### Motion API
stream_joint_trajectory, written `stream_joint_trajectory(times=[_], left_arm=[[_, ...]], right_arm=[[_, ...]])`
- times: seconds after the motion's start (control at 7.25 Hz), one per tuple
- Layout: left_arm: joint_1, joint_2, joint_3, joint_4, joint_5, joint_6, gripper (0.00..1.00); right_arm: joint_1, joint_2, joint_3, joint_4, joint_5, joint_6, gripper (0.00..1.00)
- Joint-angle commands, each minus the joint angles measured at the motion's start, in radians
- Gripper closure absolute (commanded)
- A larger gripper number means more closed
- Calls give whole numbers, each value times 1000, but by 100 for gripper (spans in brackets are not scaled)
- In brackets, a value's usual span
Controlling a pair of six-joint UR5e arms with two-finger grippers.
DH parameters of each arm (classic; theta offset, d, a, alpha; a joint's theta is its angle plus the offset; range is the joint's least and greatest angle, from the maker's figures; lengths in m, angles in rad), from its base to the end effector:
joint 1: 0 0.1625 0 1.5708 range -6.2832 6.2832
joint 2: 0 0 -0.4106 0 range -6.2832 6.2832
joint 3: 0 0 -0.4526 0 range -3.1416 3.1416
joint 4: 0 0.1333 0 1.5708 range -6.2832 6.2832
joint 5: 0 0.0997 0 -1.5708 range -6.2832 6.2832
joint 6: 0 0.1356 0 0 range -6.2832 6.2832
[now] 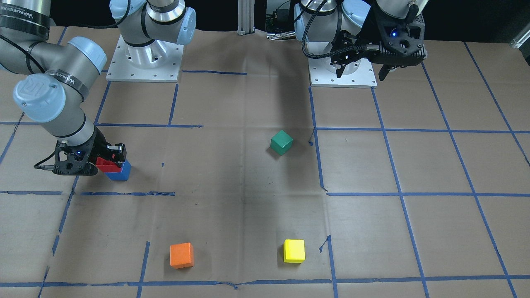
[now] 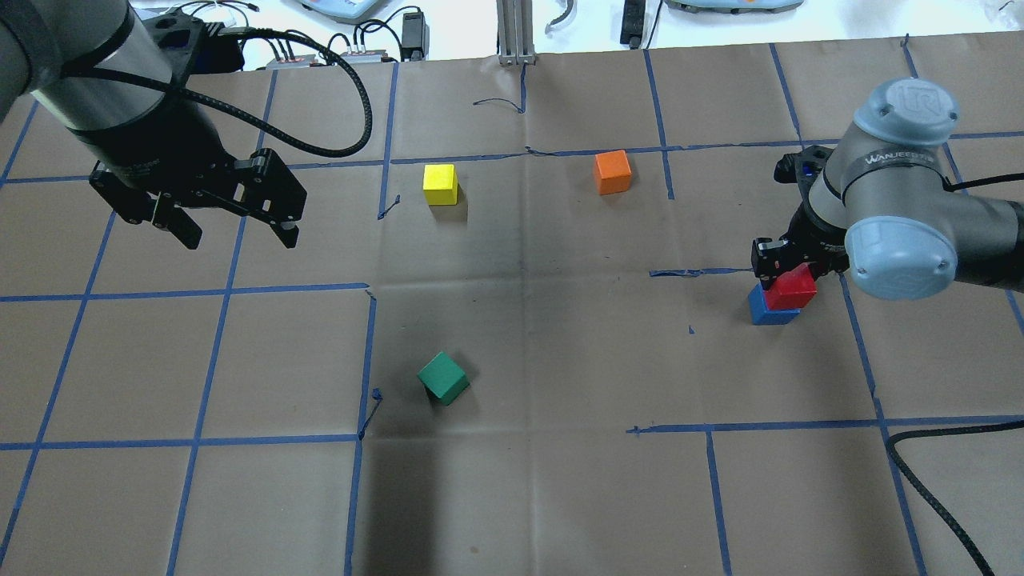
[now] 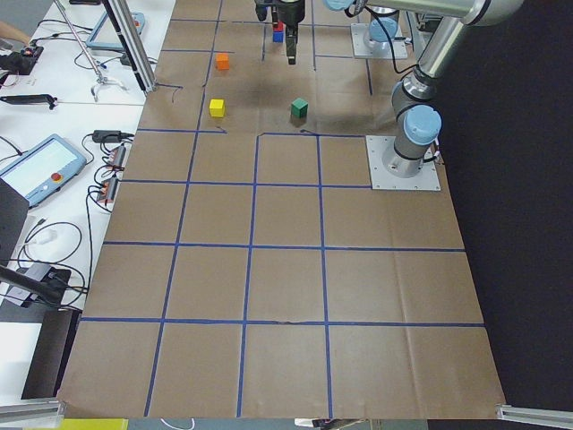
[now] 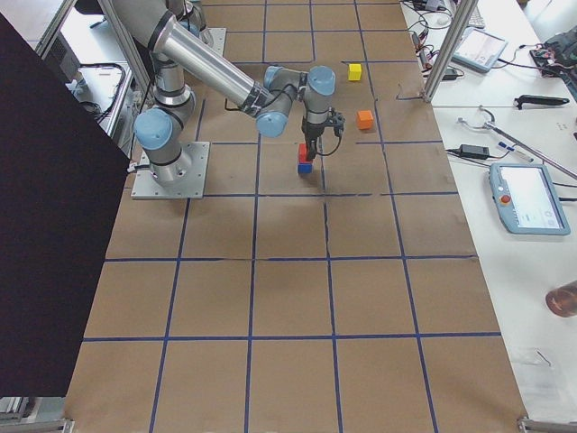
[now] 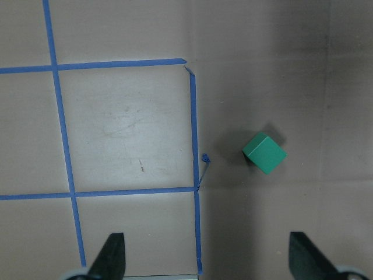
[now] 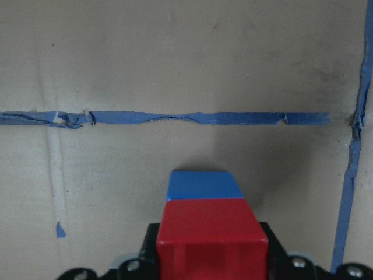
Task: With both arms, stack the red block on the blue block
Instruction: 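Lower the red cube onto the blue cube and open the right gripper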
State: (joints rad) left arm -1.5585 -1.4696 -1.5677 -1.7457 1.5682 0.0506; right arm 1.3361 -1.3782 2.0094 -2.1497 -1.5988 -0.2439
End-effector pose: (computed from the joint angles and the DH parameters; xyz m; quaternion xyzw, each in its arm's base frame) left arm -0.1275 -0.5002 0.4758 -0.0191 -0.9992 -0.0352 0.0024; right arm 0.0012 -0.5519 0.1578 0.0050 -0.9995 -0.0287 0.0074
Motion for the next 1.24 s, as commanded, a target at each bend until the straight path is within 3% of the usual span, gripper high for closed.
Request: stream_joint_trajectory(times=[0.0,0.14,1.1], left_arm=[[0,0,0,0,1,0,0],[0,0,0,0,1,0,0],[0,0,0,0,1,0,0]], right_arm=[[0,1,0,1,-1,0,85],[0,1,0,1,-1,2,66],[0,-1,0,2,-7,5,18]])
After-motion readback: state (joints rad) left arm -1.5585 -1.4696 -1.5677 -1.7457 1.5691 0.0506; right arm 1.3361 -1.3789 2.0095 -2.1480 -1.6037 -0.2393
